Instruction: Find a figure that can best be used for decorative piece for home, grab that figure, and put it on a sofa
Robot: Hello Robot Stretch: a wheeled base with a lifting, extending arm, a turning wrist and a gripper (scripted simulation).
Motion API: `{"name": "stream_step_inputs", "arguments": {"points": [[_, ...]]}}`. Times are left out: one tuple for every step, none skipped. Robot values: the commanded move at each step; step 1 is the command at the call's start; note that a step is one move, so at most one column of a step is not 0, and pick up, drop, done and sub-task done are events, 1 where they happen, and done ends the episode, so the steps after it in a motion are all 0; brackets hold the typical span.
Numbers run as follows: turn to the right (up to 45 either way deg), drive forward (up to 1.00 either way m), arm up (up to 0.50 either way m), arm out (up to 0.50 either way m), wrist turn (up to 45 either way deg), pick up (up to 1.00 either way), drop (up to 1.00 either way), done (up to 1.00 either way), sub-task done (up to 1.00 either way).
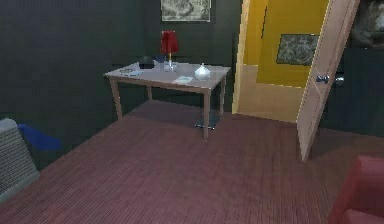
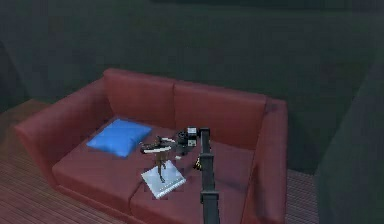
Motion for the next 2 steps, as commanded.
{"name": "stream_step_inputs", "arguments": {"points": [[0.0, 0.00, 0.00, 0.00, 0.0, 0.00, 1.00, 0.00, 0.00], [0.0, 0.00, 0.10, 0.00, 0.0, 0.00, 0.00, 0.00, 0.00]]}}
